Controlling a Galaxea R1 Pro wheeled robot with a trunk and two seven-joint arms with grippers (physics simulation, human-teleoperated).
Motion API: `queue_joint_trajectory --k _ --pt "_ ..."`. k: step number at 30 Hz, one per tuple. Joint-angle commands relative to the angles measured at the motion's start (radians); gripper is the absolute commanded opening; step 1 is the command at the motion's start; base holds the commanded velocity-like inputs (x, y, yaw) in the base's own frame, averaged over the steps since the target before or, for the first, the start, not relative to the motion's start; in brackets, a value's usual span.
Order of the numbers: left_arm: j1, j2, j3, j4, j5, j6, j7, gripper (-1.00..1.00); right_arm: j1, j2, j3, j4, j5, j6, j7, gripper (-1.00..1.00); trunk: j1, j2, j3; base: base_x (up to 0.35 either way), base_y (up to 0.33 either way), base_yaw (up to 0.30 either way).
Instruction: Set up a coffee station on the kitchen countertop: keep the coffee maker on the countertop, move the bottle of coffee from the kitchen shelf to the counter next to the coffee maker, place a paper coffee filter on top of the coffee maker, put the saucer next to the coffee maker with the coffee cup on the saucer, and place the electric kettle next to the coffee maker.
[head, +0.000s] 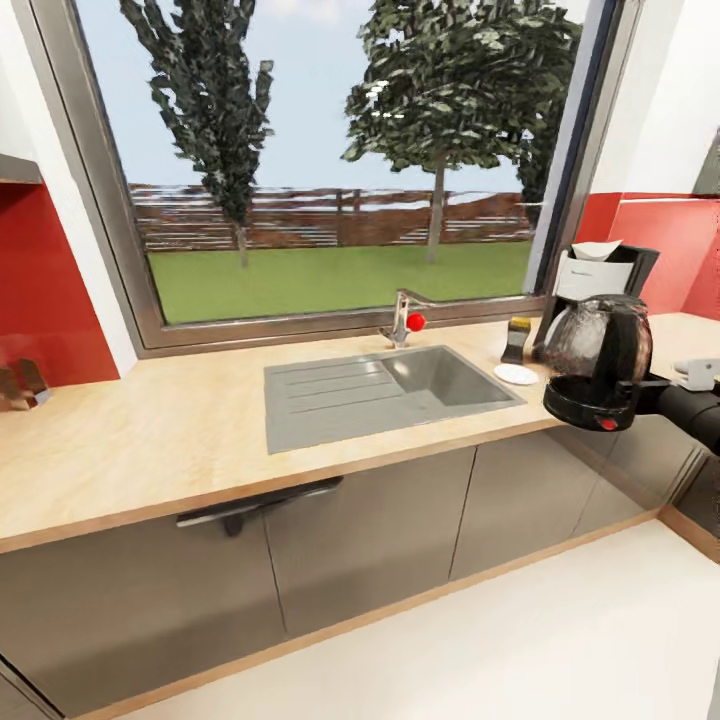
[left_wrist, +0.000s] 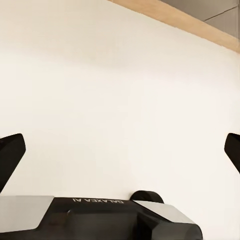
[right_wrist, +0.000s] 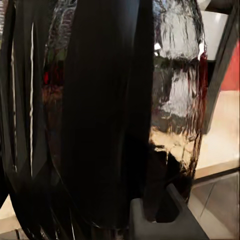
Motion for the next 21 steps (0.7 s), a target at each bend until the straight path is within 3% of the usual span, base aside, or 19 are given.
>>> queue_joint_trajectory --k 1,5,9,21 --pt "-0.001 0.0 -0.006 0.001 0.003 -0.007 -0.002 1.0 -0.001 0.0 -0.002 -0.001 0.006 0.002 0.01 -1.0 0.0 -0.001 -0.001 0.0 -0.262 -0.044" --pt "-0.001 0.0 -0.006 0.001 0.003 -0.007 -0.002 1.0 -0.001 -0.001 -0.019 -0.001 0.006 0.002 0.011 -1.0 0.0 -0.001 -0.001 0.0 -0.283 -0.019" --pt "-0.001 0.0 -0.006 0.001 0.003 -0.007 -0.002 1.0 -0.001 -0.013 -0.068 -0.001 0.005 0.002 0.015 -1.0 0.0 -0.001 -0.001 0.0 -0.296 -0.006" --pt "-0.001 0.0 -0.005 0.002 0.003 -0.007 -0.001 1.0 -0.001 -0.026 -0.078 -0.001 0.004 0.002 0.016 -1.0 0.0 -0.001 0.006 0.039 -0.136 -0.13"
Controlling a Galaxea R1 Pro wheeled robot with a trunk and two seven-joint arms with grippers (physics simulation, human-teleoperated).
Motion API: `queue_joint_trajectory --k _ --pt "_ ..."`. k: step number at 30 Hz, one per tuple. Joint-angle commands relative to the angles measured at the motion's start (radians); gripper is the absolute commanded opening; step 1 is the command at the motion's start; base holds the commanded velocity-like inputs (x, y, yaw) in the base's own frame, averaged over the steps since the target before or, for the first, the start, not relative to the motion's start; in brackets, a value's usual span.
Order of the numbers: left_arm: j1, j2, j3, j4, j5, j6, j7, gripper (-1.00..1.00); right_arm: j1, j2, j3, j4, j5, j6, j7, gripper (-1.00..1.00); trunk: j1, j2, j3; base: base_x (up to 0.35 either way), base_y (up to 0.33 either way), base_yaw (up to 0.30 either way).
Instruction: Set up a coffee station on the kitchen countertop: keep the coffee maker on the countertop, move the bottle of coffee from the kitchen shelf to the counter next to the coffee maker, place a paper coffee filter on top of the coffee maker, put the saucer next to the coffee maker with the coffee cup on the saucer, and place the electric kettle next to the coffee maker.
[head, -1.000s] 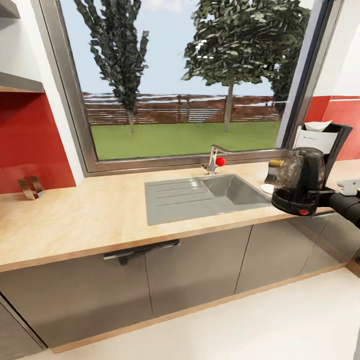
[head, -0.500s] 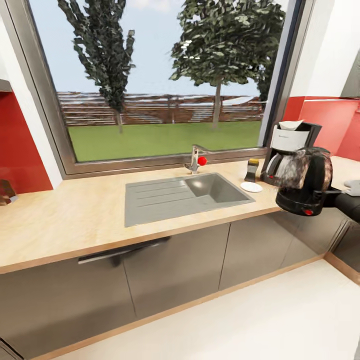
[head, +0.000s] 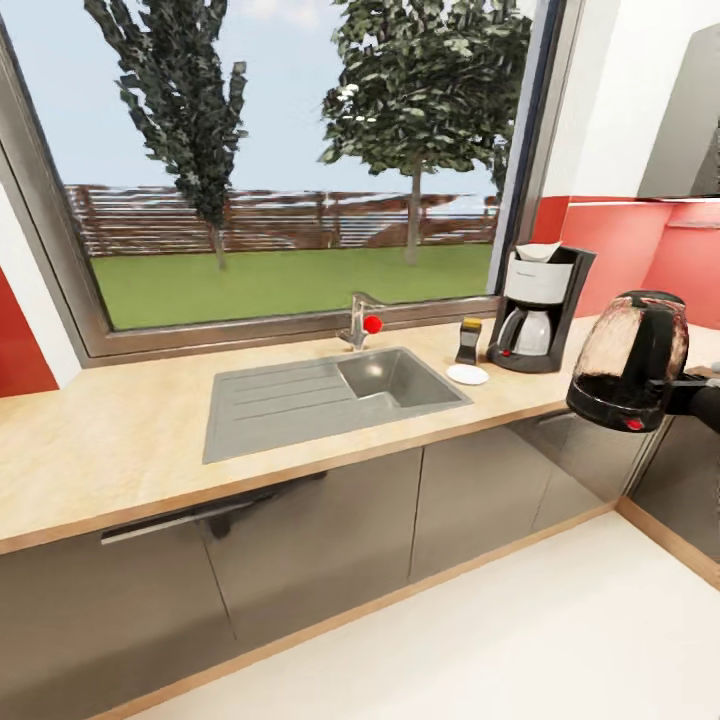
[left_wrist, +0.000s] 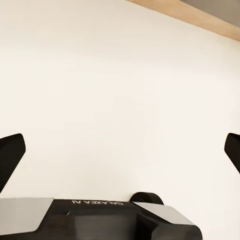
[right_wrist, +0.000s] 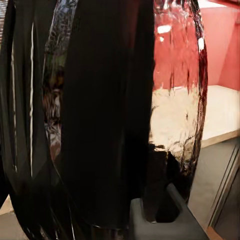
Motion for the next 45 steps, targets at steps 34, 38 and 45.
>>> queue_joint_trajectory --k 34,38,45 --pt "-0.001 0.0 -0.007 0.0 0.003 -0.007 0.071 1.0 -0.001 0.0 -0.002 -0.002 0.007 0.002 0.011 -1.0 0.0 -0.001 0.0 0.216 -0.243 -0.005" --pt "-0.001 0.0 -0.007 0.0 0.003 -0.007 0.071 1.0 -0.001 0.0 -0.002 -0.001 0.007 0.002 0.011 -1.0 0.0 -0.001 0.0 0.212 -0.259 0.0" --pt "-0.001 0.0 -0.007 0.0 0.003 -0.007 0.071 1.0 -0.001 0.0 -0.002 -0.002 0.006 0.002 0.011 -1.0 0.0 -0.001 0.0 0.159 -0.27 0.0"
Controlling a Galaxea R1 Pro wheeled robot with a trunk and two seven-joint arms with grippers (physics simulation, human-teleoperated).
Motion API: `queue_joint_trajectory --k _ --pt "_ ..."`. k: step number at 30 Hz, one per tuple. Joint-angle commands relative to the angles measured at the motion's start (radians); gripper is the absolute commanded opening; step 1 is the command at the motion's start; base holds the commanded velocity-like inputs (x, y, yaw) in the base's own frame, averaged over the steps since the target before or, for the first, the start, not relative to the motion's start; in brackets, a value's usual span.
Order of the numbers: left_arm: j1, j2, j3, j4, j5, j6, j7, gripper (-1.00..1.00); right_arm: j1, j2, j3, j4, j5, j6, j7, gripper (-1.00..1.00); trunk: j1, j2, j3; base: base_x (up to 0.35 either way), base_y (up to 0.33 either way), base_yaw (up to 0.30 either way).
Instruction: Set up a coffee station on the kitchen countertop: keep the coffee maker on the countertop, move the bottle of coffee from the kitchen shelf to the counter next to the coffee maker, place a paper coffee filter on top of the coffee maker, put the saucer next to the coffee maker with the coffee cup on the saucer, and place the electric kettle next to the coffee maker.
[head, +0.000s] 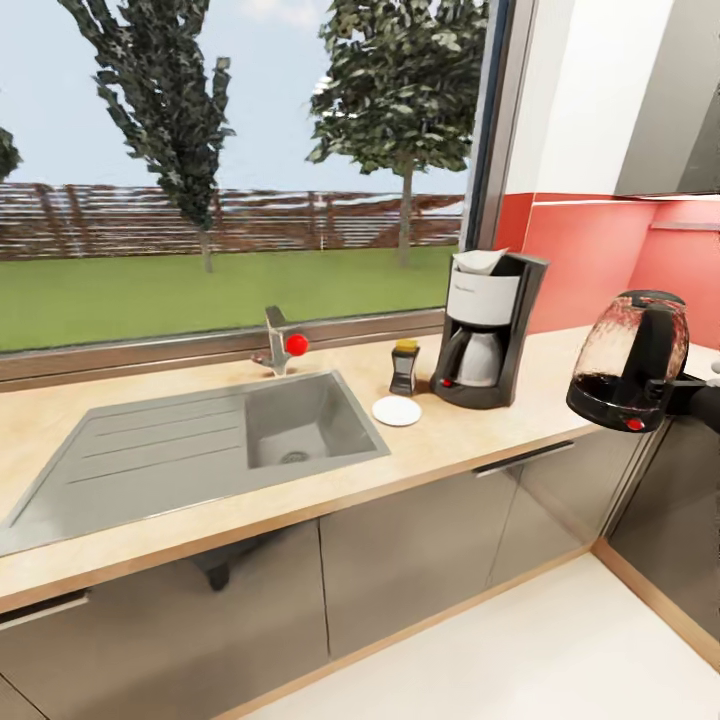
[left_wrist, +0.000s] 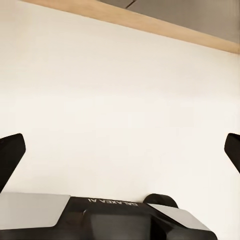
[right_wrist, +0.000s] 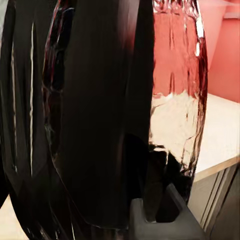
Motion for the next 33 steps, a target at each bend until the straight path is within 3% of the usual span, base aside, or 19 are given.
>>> queue_joint_trajectory --k 1,27,33 --pt "-0.001 0.0 -0.006 0.001 0.003 -0.007 -0.002 1.0 -0.001 0.0 -0.002 -0.001 0.007 0.002 0.01 -1.0 0.0 -0.001 -0.001 0.129 -0.28 0.0" --pt "-0.001 0.0 -0.006 0.001 0.003 -0.007 -0.002 1.0 -0.001 0.0 -0.002 -0.001 0.007 0.002 0.01 -1.0 0.0 -0.001 -0.001 0.019 -0.299 0.0" --pt "-0.001 0.0 -0.006 0.001 0.003 -0.007 -0.002 1.0 -0.001 0.0 -0.002 -0.001 0.007 0.002 0.01 -1.0 0.0 -0.001 -0.001 0.0 -0.119 0.179"
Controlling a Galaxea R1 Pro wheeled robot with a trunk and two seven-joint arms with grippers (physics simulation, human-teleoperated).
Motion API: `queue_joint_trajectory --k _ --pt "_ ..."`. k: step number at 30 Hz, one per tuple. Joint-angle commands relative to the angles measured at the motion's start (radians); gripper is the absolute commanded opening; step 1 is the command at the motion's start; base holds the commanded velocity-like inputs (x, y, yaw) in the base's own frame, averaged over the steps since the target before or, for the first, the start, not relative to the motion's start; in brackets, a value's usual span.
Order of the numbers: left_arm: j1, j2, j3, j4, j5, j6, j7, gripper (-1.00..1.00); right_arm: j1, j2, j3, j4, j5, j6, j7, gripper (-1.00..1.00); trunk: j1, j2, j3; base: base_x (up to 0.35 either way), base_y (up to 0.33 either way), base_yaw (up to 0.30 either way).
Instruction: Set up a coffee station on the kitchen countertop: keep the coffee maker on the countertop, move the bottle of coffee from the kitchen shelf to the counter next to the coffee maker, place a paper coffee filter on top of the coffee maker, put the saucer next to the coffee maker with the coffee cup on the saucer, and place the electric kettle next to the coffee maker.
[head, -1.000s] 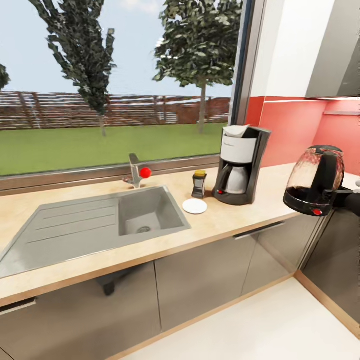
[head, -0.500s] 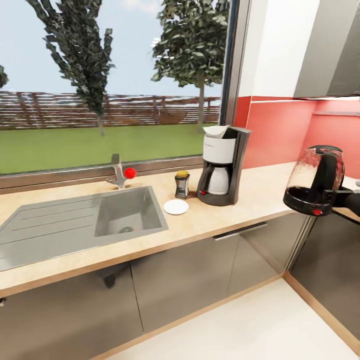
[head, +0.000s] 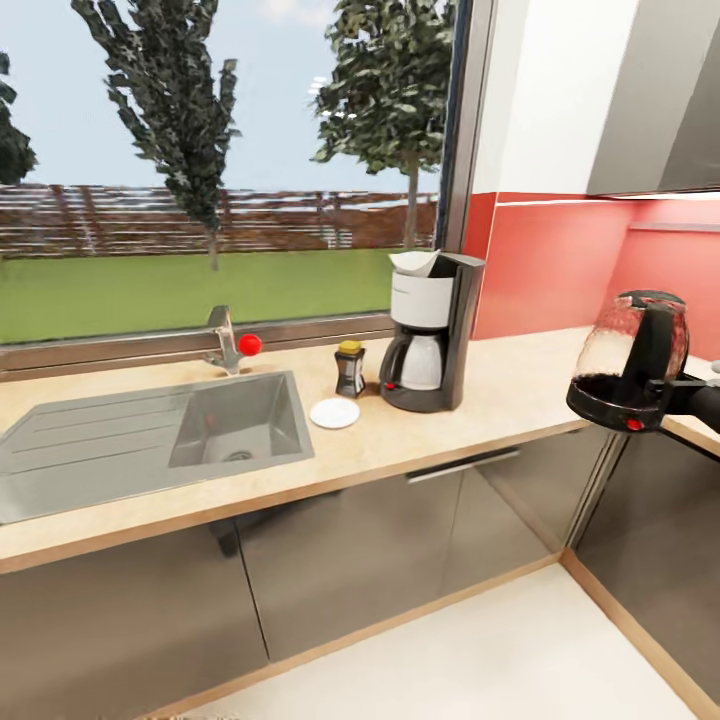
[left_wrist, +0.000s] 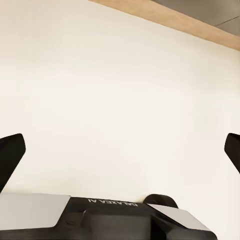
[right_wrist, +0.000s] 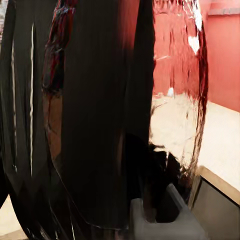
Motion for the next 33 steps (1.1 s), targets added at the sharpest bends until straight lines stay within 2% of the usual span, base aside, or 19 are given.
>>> queue_joint_trajectory --k 1,9,27,33 --pt "-0.001 0.0 -0.006 0.002 0.003 -0.006 -0.002 1.0 -0.001 0.0 -0.002 -0.001 0.006 0.002 0.01 -1.0 0.0 -0.001 -0.001 0.0 -0.028 0.245" --pt "-0.001 0.0 -0.006 0.001 0.003 -0.006 -0.003 1.0 -0.001 0.0 -0.002 -0.001 0.006 0.002 0.011 -1.0 0.0 -0.001 -0.001 0.0 -0.006 0.061" --pt "-0.001 -0.001 -0.006 0.001 0.003 -0.006 -0.002 1.0 0.0 0.0 -0.002 -0.002 0.006 0.002 0.011 -1.0 0.0 -0.001 -0.001 0.0 -0.041 0.254" --pt "-0.001 -0.001 -0.006 0.001 0.003 -0.006 -0.002 1.0 0.0 0.0 -0.002 -0.001 0.006 0.001 0.012 -1.0 0.0 -0.001 -0.001 0.0 -0.172 0.12"
